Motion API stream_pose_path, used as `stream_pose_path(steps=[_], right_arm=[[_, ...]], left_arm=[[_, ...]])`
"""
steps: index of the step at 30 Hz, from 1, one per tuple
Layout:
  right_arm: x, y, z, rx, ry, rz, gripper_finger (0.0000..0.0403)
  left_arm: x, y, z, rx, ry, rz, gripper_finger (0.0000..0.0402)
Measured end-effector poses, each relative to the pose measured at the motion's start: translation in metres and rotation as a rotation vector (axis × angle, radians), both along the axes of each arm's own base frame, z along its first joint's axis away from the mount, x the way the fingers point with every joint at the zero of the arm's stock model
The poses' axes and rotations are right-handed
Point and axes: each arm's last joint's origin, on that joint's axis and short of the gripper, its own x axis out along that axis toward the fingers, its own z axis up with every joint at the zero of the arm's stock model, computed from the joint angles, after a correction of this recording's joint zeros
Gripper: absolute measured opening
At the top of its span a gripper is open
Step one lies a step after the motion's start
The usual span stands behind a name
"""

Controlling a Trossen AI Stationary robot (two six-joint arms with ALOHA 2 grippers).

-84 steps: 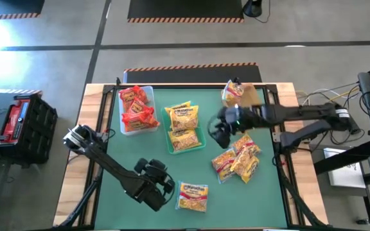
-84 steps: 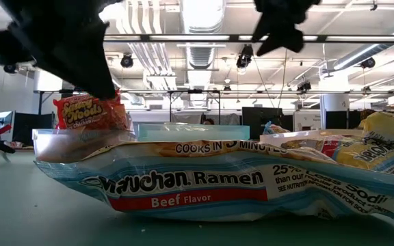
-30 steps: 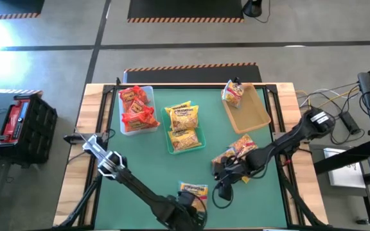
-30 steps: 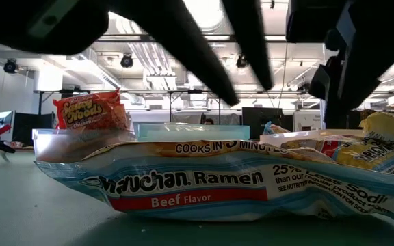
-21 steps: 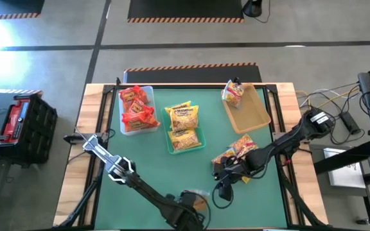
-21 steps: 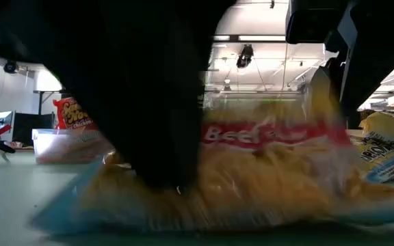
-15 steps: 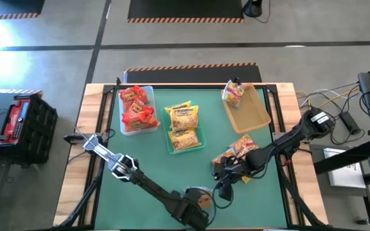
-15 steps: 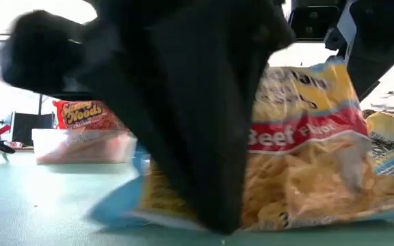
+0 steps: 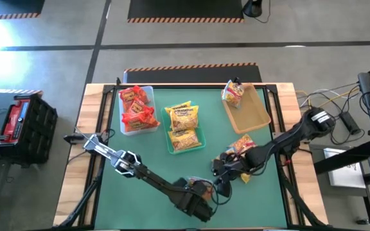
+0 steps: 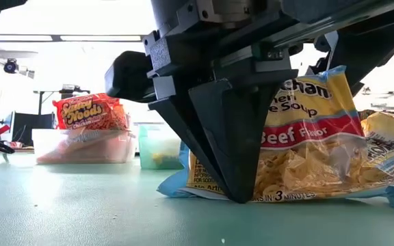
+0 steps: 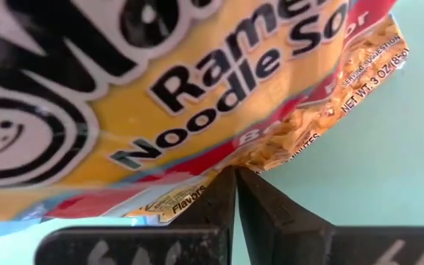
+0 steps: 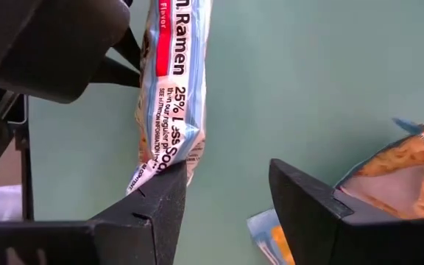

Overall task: Sort Maruchan noodles
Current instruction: Put the blue noodle pack into the orange bin

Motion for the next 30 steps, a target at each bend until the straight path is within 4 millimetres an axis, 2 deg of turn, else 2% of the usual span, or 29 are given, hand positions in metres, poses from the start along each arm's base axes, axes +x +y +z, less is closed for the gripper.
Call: stream_pose_path(steps=[8,11,21,30], right_arm=[[-0.005,-0.019,0.026,0.029,-0.057,-0.030,0.0211],[-0.005,-0.021,0.029,0.034,-0.071,-0.035,0.0224],[0.014,-0.016,0.009,0.124,-0.066,0.016,0.0272],[0.026,-0.010,-0.012,0.148,-0.055,0.032,0.0281]], left_arm=[[-0.001,0.000,-0.002,0.004,0.007,-0.008,0.0000],[-0.001,0.000,-0.002,0.004,0.009,-0.011,0.0000],[-0.002,0.000,-0.002,0.003,0.019,-0.010,0.0000],[-0.005,-0.004,-0.002,0.002,0.015,0.010,0.0000]])
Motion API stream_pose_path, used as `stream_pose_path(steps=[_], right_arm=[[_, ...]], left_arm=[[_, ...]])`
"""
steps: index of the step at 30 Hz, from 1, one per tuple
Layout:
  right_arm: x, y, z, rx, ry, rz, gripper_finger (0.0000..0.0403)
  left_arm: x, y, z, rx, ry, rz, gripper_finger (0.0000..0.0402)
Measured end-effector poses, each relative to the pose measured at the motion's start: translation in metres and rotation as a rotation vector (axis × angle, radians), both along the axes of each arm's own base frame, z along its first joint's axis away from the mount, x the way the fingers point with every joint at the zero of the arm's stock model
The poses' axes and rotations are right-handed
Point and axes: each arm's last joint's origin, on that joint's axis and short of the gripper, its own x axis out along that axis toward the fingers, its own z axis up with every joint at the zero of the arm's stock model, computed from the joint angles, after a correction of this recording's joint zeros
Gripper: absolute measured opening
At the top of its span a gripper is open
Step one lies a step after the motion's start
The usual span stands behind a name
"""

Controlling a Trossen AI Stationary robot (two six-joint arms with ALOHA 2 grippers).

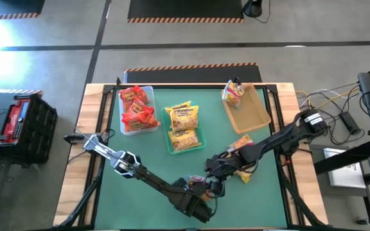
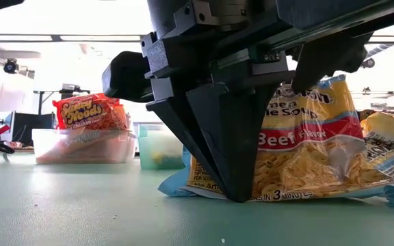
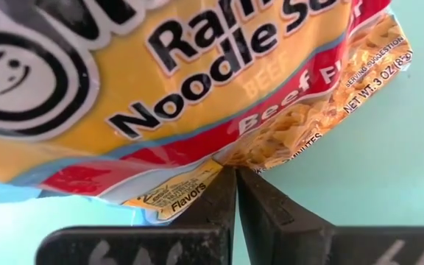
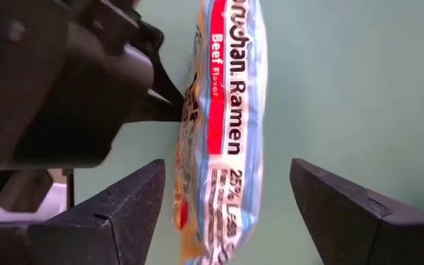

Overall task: Sort Maruchan noodles
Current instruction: Put the blue noodle pack into the orange bin

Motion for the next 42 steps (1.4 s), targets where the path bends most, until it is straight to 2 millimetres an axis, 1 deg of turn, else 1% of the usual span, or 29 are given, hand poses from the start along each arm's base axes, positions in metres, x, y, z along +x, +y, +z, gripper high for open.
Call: stream_pose_path(steps=[5,10,15,20,24,26,28,30,35,38,42], right_arm=[[0.009,0.004,-0.013,0.038,-0.011,0.018,0.0280],[0.011,0.005,-0.019,0.040,-0.003,0.019,0.0259],[0.011,0.005,-0.021,0.032,0.001,0.020,0.0216],[0.012,0.005,-0.020,0.024,-0.012,0.030,0.0161],[0.014,0.005,-0.018,0.023,-0.050,0.042,0.0115],[0.016,0.007,-0.015,0.039,-0.091,0.042,0.0097],[0.019,0.007,-0.012,0.049,-0.125,0.021,0.0086],[0.020,0.006,-0.011,0.043,-0.142,-0.003,0.0084],[0.022,0.002,-0.011,0.030,-0.153,-0.025,0.0085],[0.023,0.001,-0.011,0.020,-0.158,-0.032,0.0064],[0.023,0.000,-0.010,0.000,-0.171,-0.027,0.0021]], left_arm=[[-0.001,-0.001,0.000,0.009,-0.012,0.032,0.0000],[-0.004,-0.002,0.000,0.027,-0.014,0.084,0.0000],[-0.010,0.000,0.004,0.058,-0.006,0.166,0.0000],[-0.021,0.008,0.011,0.143,0.081,0.154,0.0000],[-0.020,0.007,0.015,0.142,0.071,0.121,0.0000],[-0.018,0.006,0.013,0.128,0.050,0.121,0.0000],[-0.017,0.005,0.010,0.118,0.033,0.121,0.0000],[-0.016,0.004,0.007,0.108,0.023,0.121,0.0000],[-0.016,0.005,0.009,0.109,-0.007,0.169,0.0000],[-0.017,0.004,0.012,0.139,-0.033,0.214,0.0000],[-0.020,-0.003,0.024,0.152,-0.097,0.230,0.0000]])
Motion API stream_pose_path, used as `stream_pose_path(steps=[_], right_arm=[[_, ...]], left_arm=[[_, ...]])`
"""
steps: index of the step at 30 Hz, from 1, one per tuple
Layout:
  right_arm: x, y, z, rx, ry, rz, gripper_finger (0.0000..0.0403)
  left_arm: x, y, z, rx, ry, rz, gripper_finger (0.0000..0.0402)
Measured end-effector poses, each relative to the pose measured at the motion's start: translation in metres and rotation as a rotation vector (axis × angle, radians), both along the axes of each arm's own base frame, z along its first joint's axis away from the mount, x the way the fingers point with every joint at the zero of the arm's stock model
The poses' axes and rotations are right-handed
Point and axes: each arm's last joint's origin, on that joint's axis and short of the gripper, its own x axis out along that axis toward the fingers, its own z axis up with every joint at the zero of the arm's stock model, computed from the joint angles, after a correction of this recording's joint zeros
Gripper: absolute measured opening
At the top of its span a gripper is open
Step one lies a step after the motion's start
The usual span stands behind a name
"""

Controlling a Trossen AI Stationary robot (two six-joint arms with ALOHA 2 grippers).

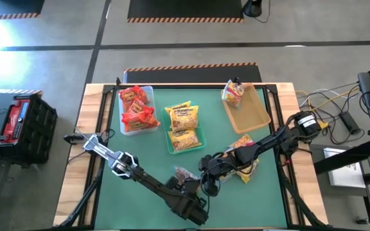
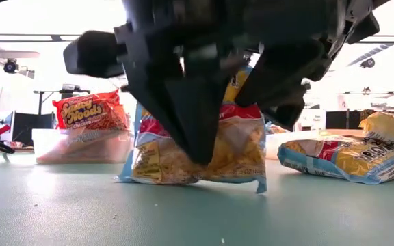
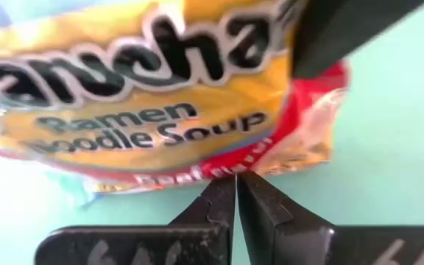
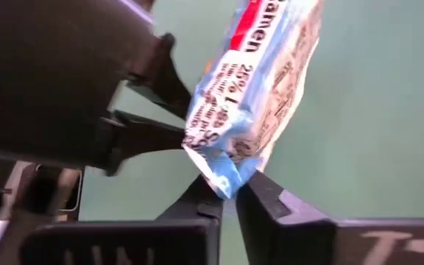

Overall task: Sort Maruchan noodles
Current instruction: Put the blue noodle pack into the orange bin

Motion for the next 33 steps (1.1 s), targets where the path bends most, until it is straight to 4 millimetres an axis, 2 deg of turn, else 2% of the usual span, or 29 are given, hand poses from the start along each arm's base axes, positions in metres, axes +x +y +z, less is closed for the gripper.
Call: stream_pose_path(steps=[4,9,17,24,33], right_arm=[[0.000,-0.001,0.000,-0.007,-0.002,0.003,0.0010],[0.000,-0.002,0.000,-0.008,0.000,0.000,0.0009],[0.000,-0.013,0.012,-0.019,-0.023,-0.050,0.0008],[-0.005,-0.032,0.031,-0.058,-0.049,-0.122,0.0008],[-0.017,-0.058,0.063,-0.067,-0.097,-0.179,0.0008]], left_arm=[[-0.006,-0.011,0.010,0.010,-0.059,0.012,0.0000],[-0.020,-0.023,0.034,0.004,-0.133,0.051,0.0000],[-0.042,-0.032,0.058,-0.039,-0.182,0.182,0.0000],[-0.067,-0.037,0.077,-0.032,-0.189,0.270,0.0000],[-0.074,-0.039,0.087,-0.010,-0.238,0.248,0.0000]])
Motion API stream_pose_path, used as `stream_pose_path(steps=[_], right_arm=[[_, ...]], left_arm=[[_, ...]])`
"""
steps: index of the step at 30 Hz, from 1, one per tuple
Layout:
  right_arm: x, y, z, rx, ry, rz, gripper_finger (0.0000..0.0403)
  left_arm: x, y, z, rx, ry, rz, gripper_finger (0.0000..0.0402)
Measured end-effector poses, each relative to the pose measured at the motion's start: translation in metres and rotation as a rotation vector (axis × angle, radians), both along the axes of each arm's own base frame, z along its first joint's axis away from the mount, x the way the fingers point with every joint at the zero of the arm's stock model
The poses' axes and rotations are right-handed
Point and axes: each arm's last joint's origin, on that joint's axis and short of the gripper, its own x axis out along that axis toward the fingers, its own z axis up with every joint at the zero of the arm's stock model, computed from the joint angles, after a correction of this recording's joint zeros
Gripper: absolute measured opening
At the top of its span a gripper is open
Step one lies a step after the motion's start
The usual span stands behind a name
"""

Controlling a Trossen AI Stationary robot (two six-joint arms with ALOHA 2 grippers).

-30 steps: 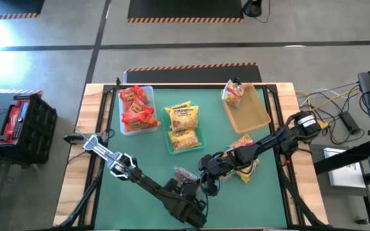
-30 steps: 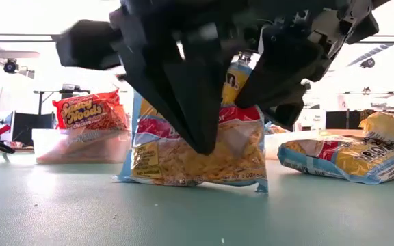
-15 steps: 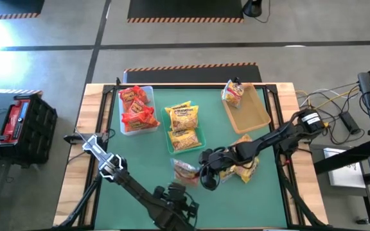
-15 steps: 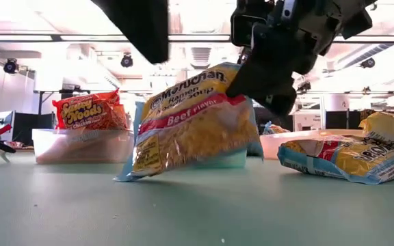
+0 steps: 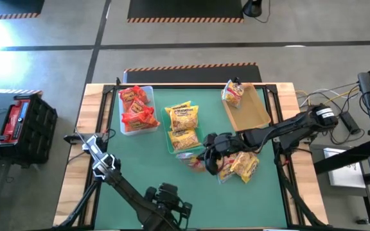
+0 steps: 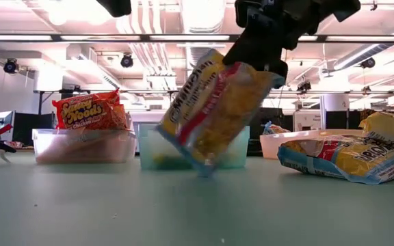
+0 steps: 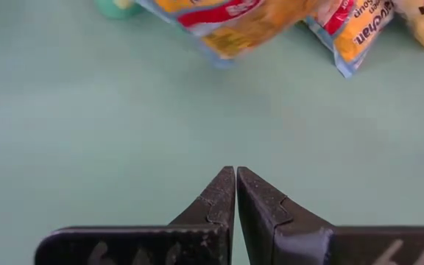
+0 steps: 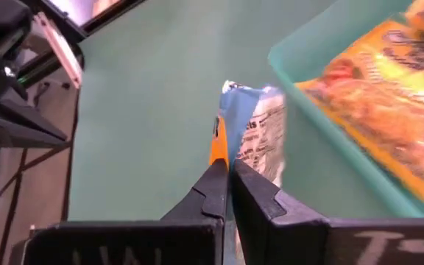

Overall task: Sort Maruchan noodles
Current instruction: Put the blue noodle pack into the orange bin

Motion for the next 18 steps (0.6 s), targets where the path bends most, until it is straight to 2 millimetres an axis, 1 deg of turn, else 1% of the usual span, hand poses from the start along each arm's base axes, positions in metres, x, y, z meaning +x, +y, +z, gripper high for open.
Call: stream_pose_path(steps=[3,5,9,11,15,18], right_arm=[[-0.003,-0.005,0.004,0.004,0.009,-0.005,0.0008],[-0.005,-0.005,0.002,0.010,0.035,0.008,0.0008],[-0.003,-0.002,-0.012,0.022,0.113,0.006,0.0008],[0.000,0.000,-0.019,0.030,0.139,-0.003,0.0008],[0.004,0.002,-0.030,0.045,0.182,-0.014,0.0008],[0.004,0.004,-0.031,0.069,0.198,0.009,0.0008]], left_arm=[[-0.002,0.001,-0.001,0.009,0.007,-0.001,0.0000],[-0.004,0.003,-0.002,0.020,0.013,-0.001,0.0000],[-0.006,0.006,-0.006,0.088,-0.030,0.022,0.0000],[-0.006,0.009,-0.011,0.121,-0.062,0.047,0.0000],[0.002,0.015,-0.023,0.158,-0.113,0.065,0.0000],[0.010,0.018,-0.037,0.152,-0.153,0.076,0.0000]])
